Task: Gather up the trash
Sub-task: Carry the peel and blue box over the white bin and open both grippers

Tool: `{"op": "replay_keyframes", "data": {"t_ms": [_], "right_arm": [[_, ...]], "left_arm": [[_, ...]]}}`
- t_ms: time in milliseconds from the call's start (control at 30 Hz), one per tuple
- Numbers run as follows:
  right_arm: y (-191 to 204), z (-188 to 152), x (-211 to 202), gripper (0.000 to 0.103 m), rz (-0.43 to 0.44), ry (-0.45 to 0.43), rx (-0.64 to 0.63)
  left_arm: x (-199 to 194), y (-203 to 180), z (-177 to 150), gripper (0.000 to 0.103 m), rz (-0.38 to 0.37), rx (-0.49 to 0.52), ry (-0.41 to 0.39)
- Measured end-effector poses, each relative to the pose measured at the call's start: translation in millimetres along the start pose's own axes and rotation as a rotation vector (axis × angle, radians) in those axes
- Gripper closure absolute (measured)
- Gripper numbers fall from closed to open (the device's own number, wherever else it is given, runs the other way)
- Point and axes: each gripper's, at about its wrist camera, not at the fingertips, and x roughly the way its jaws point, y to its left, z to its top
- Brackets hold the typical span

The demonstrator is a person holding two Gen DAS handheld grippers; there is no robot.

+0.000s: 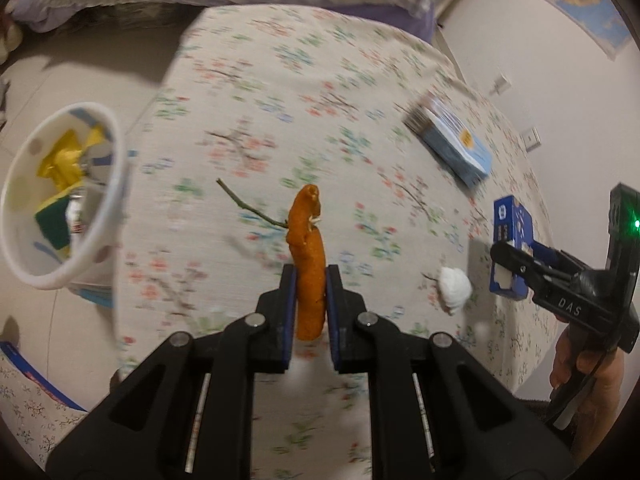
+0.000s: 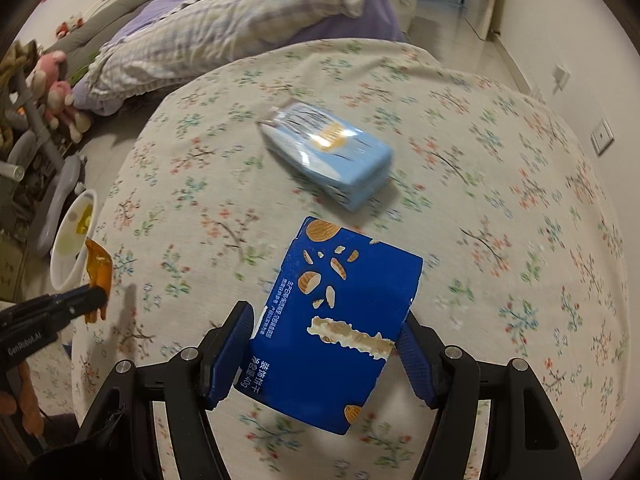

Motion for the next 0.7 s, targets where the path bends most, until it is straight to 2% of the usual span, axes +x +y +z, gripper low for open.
{"op": "replay_keyframes", "data": {"t_ms": [133, 367, 700], "right_arm": [[21.0, 8.6, 0.9, 0.032, 0.027, -0.011, -0.018], [69.8, 20.7, 5.4, 0.032, 0.076, -0.026, -0.062], [144.5, 30.0, 24.5, 0.032, 0.140, -0.017, -0.147]], "left_arm": [[-16.9, 31.2, 1.7, 0.088, 0.014, -0.059, -0.042], [-42.6, 91.4, 4.1, 0.088, 0.083, -0.200, -0.159], [-60.4, 151.4, 6.5, 0.088, 0.104, -0.320, -0.237]]}}
